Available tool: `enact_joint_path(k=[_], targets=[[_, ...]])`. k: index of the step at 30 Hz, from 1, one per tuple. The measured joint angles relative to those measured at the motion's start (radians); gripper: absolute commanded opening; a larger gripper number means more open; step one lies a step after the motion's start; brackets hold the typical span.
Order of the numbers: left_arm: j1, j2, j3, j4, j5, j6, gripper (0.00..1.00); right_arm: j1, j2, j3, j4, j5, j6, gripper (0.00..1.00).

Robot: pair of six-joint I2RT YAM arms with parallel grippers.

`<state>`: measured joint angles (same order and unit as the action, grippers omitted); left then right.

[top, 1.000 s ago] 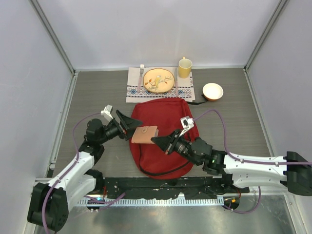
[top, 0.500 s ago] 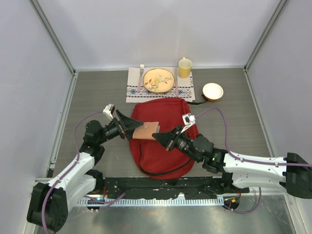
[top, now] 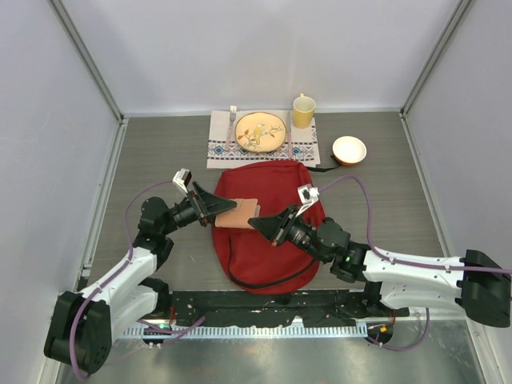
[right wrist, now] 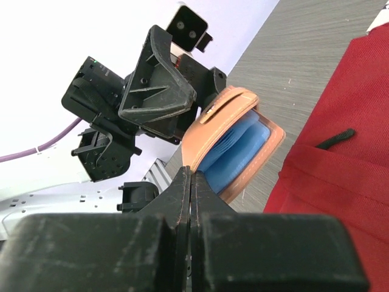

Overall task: Pack the student bag
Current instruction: Adjust the personal item.

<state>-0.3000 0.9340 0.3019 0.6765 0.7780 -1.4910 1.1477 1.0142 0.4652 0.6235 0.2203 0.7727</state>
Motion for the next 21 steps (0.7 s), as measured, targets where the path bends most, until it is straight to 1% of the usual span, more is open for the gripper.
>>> enact_joint_path(k=[1, 2, 3, 6, 9, 12, 13, 14, 15, 16, 19, 21], targets=[[0.000, 0.002, 0.000, 0.003, -0.002, 0.000, 0.46, 0.000, -0.003, -0.008, 0.005, 0.000, 0.003, 0.01], [0.000, 0.005, 0.000, 0.005, -0.003, -0.001, 0.42, 0.000, -0.006, -0.014, 0.005, 0.000, 0.006, 0.01], [0.000, 0.009, 0.000, 0.007, -0.004, -0.001, 0.36, 0.000, -0.010, -0.023, 0.006, 0.002, 0.010, 0.01], [0.000, 0.022, 0.000, 0.007, -0.005, -0.002, 0.27, -0.003, -0.024, -0.041, 0.005, 0.006, 0.020, 0.01], [-0.001, 0.024, 0.000, 0.009, -0.005, 0.001, 0.19, -0.005, -0.029, -0.051, 0.003, 0.012, 0.025, 0.05], [-0.001, 0.024, 0.000, 0.010, -0.007, 0.002, 0.16, -0.005, -0.034, -0.056, -0.004, 0.021, 0.035, 0.33], [-0.001, 0.024, 0.000, 0.010, -0.008, 0.002, 0.15, -0.005, -0.035, -0.056, -0.008, 0.023, 0.040, 0.50], [-0.001, 0.024, 0.000, 0.010, -0.012, 0.004, 0.15, -0.005, -0.039, -0.056, -0.017, 0.026, 0.042, 0.56], [-0.001, 0.024, 0.000, 0.007, -0.016, 0.006, 0.14, -0.005, -0.045, -0.056, -0.027, 0.032, 0.046, 0.61], [-0.001, 0.024, 0.000, 0.003, -0.021, 0.008, 0.14, -0.005, -0.054, -0.056, -0.040, 0.038, 0.048, 0.68], [-0.001, 0.019, 0.000, -0.018, -0.037, 0.028, 0.14, -0.005, -0.103, -0.056, -0.099, 0.071, 0.052, 0.75], [-0.001, 0.010, 0.001, -0.044, -0.045, 0.045, 0.14, -0.005, -0.150, -0.056, -0.153, 0.099, 0.054, 0.77]])
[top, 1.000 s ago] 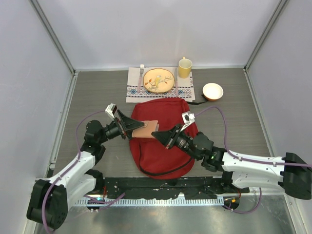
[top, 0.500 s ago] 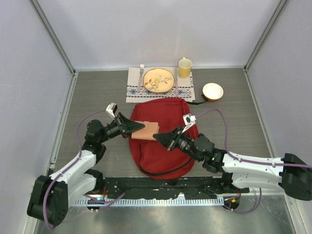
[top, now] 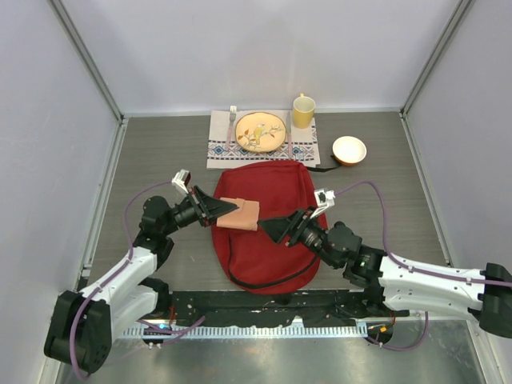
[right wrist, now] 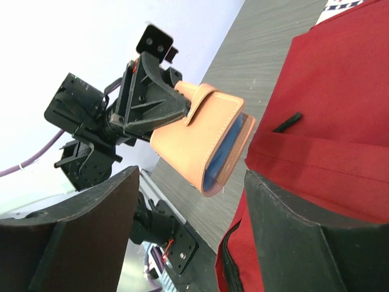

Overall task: Pack the student bag
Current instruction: Adjust the personal item.

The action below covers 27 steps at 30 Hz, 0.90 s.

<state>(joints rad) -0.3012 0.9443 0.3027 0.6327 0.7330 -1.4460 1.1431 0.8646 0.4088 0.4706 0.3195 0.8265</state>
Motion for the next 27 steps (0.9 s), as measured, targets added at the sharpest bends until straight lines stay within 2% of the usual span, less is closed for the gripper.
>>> enact_joint_path(k=[6, 13, 20, 27], targets=[[0.000, -0.005, 0.026, -0.047, 0.011, 0.052, 0.14, -0.026, -0.099, 0.000, -0.116, 0.035, 0.021, 0.79], [-0.010, 0.019, 0.087, -0.043, 0.075, 0.092, 0.13, -0.101, -0.025, 0.084, -0.250, -0.068, 0.056, 0.79], [-0.025, 0.029, 0.105, -0.039, 0.052, 0.097, 0.11, -0.126, 0.048, 0.082, -0.135, -0.200, 0.121, 0.79], [-0.089, -0.071, 0.079, -0.067, -0.184, 0.096, 0.11, -0.126, 0.105, 0.013, 0.039, -0.228, 0.209, 0.79]])
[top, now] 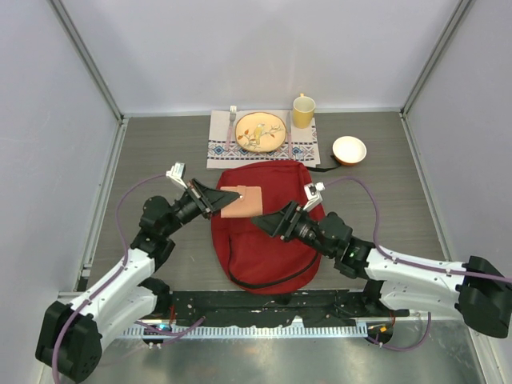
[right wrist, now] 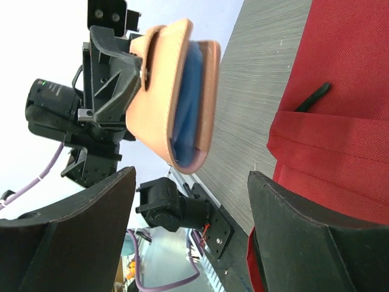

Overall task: Pack the student bag
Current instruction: Adjust the personal item.

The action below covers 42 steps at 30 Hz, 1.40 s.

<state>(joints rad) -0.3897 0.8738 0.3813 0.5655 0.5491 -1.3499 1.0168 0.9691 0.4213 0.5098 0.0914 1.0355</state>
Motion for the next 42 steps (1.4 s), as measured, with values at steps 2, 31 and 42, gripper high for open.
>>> enact_joint_path(k=[2, 31, 42], targets=[[-0.034, -0.022, -0.001, -0.012, -0.079, 0.002, 0.11, 0.000, 0.018, -0.011, 0.039, 0.002, 0.018, 0.79], [-0.358, -0.069, -0.027, -0.060, -0.700, 0.074, 0.02, 0.099, 0.248, -0.061, 0.492, 0.302, 0.309, 0.32], [-0.365, -0.062, -0.027, -0.068, -0.722, 0.072, 0.01, 0.101, 0.239, -0.077, 0.500, 0.359, 0.307, 0.48]])
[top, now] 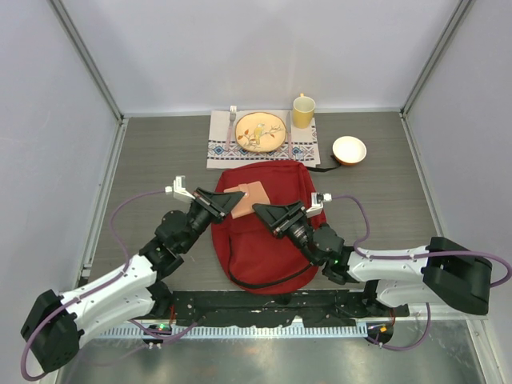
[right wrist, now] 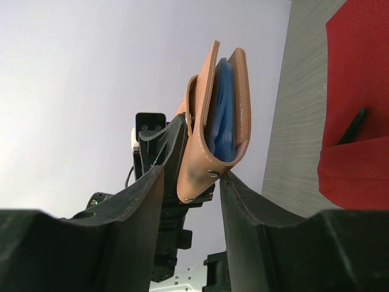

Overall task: Pack the student bag
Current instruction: Adjust the personal item.

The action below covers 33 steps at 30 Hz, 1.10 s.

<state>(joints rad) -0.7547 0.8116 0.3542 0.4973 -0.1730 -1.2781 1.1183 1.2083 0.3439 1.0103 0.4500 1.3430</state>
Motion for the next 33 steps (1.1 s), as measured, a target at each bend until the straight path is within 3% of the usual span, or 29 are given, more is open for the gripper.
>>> enact_joint_path(k=[19, 22, 26, 27, 28, 30, 31, 33], targets=[[-0.016, 0.033, 0.000, 0.021, -0.007, 0.000, 0.01, 0.000, 0.064, 0.030, 0.002, 0.013, 0.025, 0.45], [-0.016, 0.035, 0.000, 0.026, -0.006, 0.000, 0.01, 0.000, 0.076, 0.036, 0.006, 0.013, 0.026, 0.36], [-0.016, 0.048, 0.000, 0.044, -0.007, -0.001, 0.05, 0.000, 0.093, 0.048, 0.008, 0.013, 0.029, 0.12], [-0.016, 0.050, 0.000, 0.045, -0.008, -0.001, 0.09, 0.000, 0.093, 0.048, 0.009, 0.013, 0.031, 0.08], [-0.016, 0.051, 0.000, 0.045, -0.008, -0.001, 0.23, 0.000, 0.093, 0.049, 0.010, 0.013, 0.028, 0.04], [-0.016, 0.051, 0.000, 0.050, -0.009, -0.001, 0.42, 0.000, 0.093, 0.049, 0.013, 0.015, 0.026, 0.03], [-0.016, 0.051, 0.000, 0.050, -0.008, 0.002, 0.64, 0.000, 0.091, 0.049, 0.014, 0.018, 0.024, 0.03], [-0.019, 0.051, 0.000, 0.039, 0.002, 0.017, 0.78, 0.000, 0.078, 0.048, 0.007, 0.024, 0.014, 0.02]])
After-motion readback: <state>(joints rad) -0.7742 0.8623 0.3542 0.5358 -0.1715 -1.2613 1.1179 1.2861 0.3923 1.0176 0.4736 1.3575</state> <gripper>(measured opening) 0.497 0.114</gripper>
